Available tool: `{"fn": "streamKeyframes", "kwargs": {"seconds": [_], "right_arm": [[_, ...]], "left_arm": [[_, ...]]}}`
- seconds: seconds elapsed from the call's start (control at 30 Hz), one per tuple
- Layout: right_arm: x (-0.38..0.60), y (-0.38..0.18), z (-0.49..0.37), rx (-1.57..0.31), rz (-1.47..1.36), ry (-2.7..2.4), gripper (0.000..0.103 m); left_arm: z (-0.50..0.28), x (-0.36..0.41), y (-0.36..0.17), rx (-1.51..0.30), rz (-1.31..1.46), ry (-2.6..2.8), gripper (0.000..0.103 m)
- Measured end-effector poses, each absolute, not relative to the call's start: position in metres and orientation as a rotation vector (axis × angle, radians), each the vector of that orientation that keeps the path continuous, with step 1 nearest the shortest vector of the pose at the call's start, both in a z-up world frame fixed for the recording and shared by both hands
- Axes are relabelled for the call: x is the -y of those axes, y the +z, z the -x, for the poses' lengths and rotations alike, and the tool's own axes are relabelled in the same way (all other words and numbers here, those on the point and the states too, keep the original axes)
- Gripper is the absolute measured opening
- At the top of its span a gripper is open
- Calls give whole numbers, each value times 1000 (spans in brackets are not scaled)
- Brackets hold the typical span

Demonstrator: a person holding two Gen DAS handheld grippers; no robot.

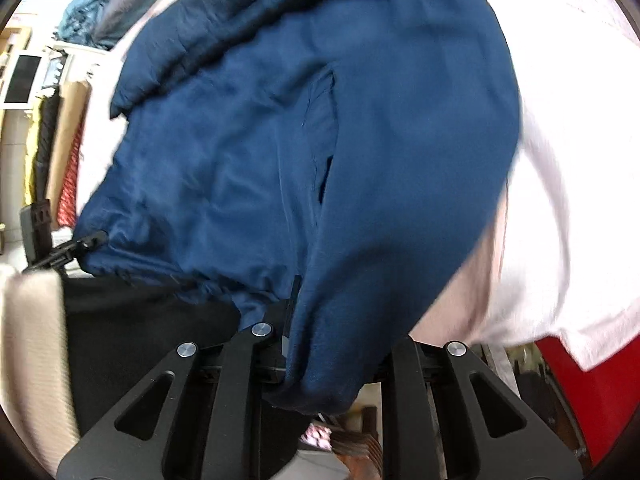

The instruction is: Fold large clothes

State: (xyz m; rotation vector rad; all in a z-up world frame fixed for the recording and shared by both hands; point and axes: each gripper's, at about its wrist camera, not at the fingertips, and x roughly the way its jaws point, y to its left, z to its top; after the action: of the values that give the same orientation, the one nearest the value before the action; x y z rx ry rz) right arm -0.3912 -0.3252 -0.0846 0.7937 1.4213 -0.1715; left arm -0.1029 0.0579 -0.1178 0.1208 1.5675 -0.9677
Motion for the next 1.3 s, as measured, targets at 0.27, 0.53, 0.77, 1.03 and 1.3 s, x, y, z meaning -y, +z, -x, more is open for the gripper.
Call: {"fn": "streamKeyframes", "kwargs": {"seconds": [0.27,0.53,0.77,1.03,1.3], "right_arm": [[375,-48,342,-1199,-892,-173,17],[427,-16,301,-998,-1029,-211,18],[449,-7,268,-953,-1009,-228,18],[482,-15,230,-900,-1111,-239,18],[510,-32,207,-854,-1246,-248,18]], "left_arm": [[27,-37,-78,-1375,13,-904,18],[-9,-1,-67,-1267,-6,-839,19],[-32,28,-61,-1225,-6,-791,19],[-64,48,-57,-1216,-23,-776,19],[-96,68,-63,-1244,12,-733,19]]}}
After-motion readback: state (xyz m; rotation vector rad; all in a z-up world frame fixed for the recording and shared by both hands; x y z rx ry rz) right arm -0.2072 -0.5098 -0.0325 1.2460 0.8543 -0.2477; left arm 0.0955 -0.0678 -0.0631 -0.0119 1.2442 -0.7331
